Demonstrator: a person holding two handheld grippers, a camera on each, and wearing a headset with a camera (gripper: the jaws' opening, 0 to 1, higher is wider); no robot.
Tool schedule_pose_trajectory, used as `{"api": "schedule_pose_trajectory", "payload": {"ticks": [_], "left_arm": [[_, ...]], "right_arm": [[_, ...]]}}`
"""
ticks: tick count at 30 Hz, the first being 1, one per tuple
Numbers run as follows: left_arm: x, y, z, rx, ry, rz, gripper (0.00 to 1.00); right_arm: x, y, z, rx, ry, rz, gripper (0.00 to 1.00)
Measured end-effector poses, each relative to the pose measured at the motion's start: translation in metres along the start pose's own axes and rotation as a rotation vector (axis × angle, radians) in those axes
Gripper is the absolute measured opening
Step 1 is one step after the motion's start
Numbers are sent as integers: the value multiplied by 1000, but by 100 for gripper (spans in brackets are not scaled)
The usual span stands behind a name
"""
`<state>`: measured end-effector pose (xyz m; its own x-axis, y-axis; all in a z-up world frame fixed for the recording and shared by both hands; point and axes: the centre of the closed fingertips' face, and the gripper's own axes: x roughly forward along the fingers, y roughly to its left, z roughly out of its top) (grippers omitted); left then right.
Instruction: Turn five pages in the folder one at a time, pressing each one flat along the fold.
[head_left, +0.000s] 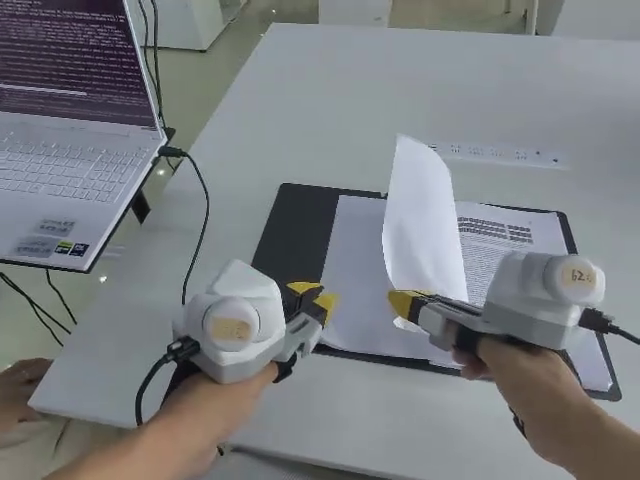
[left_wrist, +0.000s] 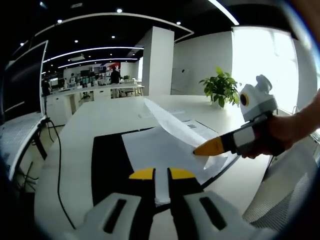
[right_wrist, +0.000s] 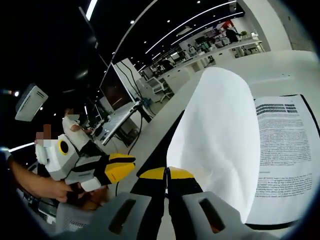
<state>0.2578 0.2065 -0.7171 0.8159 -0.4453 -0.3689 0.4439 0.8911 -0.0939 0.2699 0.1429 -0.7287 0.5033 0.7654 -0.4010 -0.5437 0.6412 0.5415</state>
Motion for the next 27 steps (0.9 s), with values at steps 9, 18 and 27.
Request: {"api": "schedule_pose_trajectory", "payload": {"ticks": [9, 18, 27], "left_arm": [[-6, 14, -4, -22, 3, 23, 7], [-6, 21, -12, -31, 21, 35, 7], [-3, 21, -24, -32, 47, 33, 7]], "right_arm": [[32, 3, -21, 17, 65, 4, 0], [53, 2, -38, 42, 117, 5, 0], [71, -2, -55, 75, 150, 6, 0]]}}
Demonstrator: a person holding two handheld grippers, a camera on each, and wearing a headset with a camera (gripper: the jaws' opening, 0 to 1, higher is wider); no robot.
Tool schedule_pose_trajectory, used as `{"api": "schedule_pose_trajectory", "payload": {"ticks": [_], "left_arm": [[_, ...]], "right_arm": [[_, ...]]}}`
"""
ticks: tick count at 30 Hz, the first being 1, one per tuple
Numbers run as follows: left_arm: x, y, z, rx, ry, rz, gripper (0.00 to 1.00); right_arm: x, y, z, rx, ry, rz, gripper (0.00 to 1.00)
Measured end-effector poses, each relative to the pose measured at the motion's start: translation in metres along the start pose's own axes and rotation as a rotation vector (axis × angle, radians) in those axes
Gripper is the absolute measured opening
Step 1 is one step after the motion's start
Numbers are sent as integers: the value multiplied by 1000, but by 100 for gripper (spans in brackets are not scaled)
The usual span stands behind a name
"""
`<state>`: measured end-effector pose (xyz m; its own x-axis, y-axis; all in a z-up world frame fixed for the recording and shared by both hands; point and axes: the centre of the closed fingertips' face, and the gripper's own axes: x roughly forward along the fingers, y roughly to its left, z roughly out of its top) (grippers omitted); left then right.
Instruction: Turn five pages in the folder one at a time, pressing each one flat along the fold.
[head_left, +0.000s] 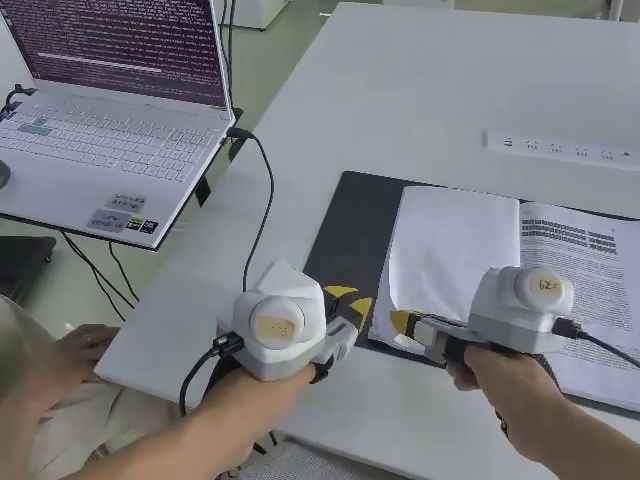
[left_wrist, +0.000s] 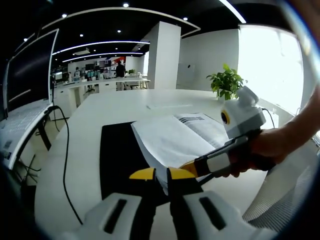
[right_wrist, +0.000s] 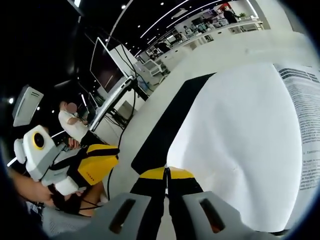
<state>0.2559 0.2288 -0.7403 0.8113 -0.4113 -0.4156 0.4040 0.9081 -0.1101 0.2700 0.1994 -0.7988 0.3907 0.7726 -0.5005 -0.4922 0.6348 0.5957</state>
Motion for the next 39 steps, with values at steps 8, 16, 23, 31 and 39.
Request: {"api": "schedule_pose_trajectory", "payload": {"ticks": [8, 16, 23, 31, 39], "left_arm": [[10, -2, -7, 20, 23, -2, 7], [36, -19, -14, 94, 43, -54, 6], [68, -37, -32, 185, 77, -103, 8], [77, -29, -52, 176, 118, -59, 8], [74, -29, -54, 160, 81, -56, 7]], "right_arm": [[-4, 5, -7, 46, -7, 39, 10], [-50, -27, 10, 88, -106, 0, 6], [-86, -66, 33, 187, -193, -34, 3], [-104, -95, 51, 239, -226, -45, 1], [-105, -102, 65, 292, -225, -28, 0]]}}
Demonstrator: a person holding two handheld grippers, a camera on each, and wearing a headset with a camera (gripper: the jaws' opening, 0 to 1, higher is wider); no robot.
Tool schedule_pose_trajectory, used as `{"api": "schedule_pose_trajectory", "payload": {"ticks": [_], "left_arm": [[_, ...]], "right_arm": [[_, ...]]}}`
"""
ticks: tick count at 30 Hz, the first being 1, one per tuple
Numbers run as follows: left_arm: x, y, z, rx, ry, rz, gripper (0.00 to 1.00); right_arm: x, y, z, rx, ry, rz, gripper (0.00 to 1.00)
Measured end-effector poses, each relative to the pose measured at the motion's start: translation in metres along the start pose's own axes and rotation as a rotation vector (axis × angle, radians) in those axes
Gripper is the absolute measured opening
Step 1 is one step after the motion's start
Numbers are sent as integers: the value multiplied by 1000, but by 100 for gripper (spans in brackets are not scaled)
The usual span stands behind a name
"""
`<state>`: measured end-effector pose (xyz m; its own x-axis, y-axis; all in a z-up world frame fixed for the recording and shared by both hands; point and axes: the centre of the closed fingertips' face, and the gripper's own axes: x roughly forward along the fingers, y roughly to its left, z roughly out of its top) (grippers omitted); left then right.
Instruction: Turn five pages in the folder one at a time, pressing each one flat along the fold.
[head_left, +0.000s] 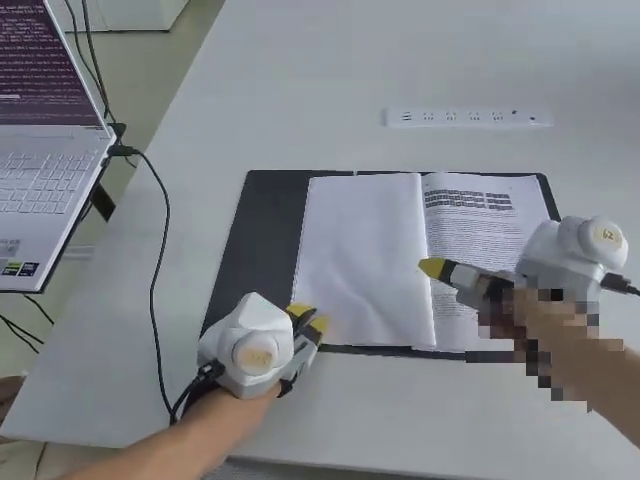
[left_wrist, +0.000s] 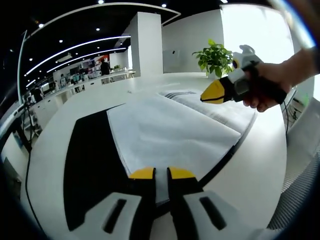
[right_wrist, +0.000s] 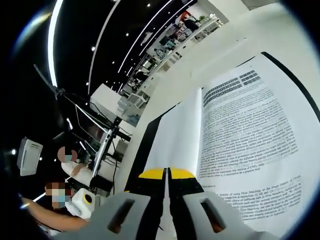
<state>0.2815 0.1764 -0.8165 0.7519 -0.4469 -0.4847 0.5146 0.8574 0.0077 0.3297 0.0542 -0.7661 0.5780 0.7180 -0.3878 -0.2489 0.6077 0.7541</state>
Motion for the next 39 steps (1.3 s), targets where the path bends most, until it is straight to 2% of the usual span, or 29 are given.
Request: {"api": "schedule_pose_trajectory", "payload": {"ticks": [6, 8, 12, 17, 23, 25, 33, 35, 39], "left_arm": [[-1, 0, 1, -3, -9, 7, 7], [0, 1, 0, -11, -11, 9, 7], [0, 2, -1, -19, -9, 11, 8], [2, 3, -1, -20, -6, 11, 8], [3, 4, -2, -33, -12, 14, 8], [3, 4, -2, -39, -15, 15, 8], [4, 4, -2, -47, -26, 18, 8], [4, 4, -2, -45, -28, 17, 8], [5, 4, -3, -48, -31, 20, 8]], "right_arm": [[13, -4, 11, 82, 24, 18, 0], [22, -10, 20, 139, 27, 36, 0], [35, -26, 37, 227, 3, 30, 0], [51, -41, 50, 275, -13, 27, 0], [69, -53, 53, 347, 10, 29, 0], [73, -51, 58, 388, -1, 54, 0], [92, -60, 83, 451, -57, 49, 0], [97, -64, 92, 442, -84, 35, 0], [110, -68, 104, 424, -94, 15, 0]]}}
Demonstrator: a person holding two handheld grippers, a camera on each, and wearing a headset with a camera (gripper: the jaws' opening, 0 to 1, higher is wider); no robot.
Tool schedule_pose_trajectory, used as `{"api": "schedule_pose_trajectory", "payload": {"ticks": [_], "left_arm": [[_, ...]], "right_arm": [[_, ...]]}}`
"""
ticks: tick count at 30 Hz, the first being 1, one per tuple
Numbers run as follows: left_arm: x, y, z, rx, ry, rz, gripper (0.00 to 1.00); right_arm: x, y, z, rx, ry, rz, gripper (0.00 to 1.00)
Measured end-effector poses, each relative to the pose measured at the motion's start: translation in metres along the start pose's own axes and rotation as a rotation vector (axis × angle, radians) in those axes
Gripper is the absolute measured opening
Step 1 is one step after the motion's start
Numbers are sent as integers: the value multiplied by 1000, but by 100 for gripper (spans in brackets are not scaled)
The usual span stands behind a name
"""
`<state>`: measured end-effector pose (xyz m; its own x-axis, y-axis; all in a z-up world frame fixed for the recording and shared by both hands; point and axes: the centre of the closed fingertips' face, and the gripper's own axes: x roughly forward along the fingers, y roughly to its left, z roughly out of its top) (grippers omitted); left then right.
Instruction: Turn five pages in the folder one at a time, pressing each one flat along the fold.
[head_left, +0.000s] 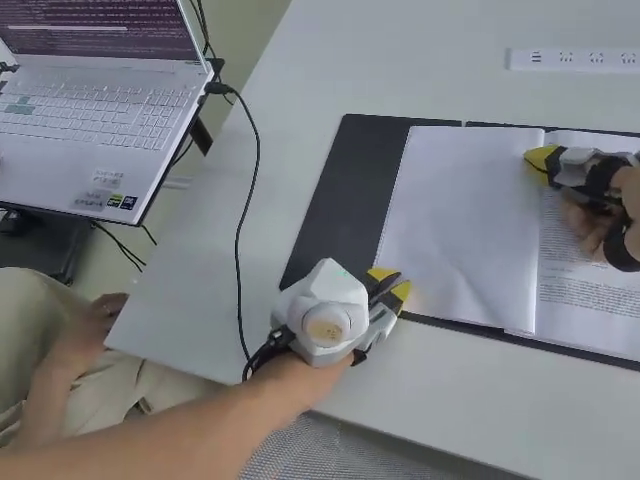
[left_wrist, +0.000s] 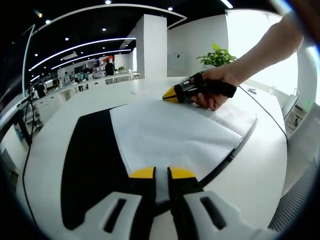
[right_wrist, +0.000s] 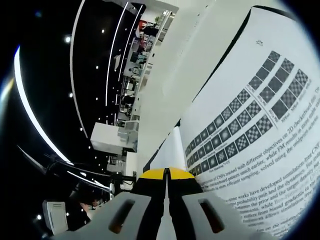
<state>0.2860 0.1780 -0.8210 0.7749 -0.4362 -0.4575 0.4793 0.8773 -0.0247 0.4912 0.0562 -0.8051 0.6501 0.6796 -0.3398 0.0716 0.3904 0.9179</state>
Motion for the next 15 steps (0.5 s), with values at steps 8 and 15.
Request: {"api": "schedule_pose_trajectory", "payload": {"ticks": [8, 15], "left_arm": [[0, -1, 0, 5, 7, 1, 8], [-1, -1, 0, 6, 7, 1, 8]], "right_arm": [[18, -3, 29, 22, -89, -39, 0], [16, -2, 31, 51, -123, -35, 0]]}}
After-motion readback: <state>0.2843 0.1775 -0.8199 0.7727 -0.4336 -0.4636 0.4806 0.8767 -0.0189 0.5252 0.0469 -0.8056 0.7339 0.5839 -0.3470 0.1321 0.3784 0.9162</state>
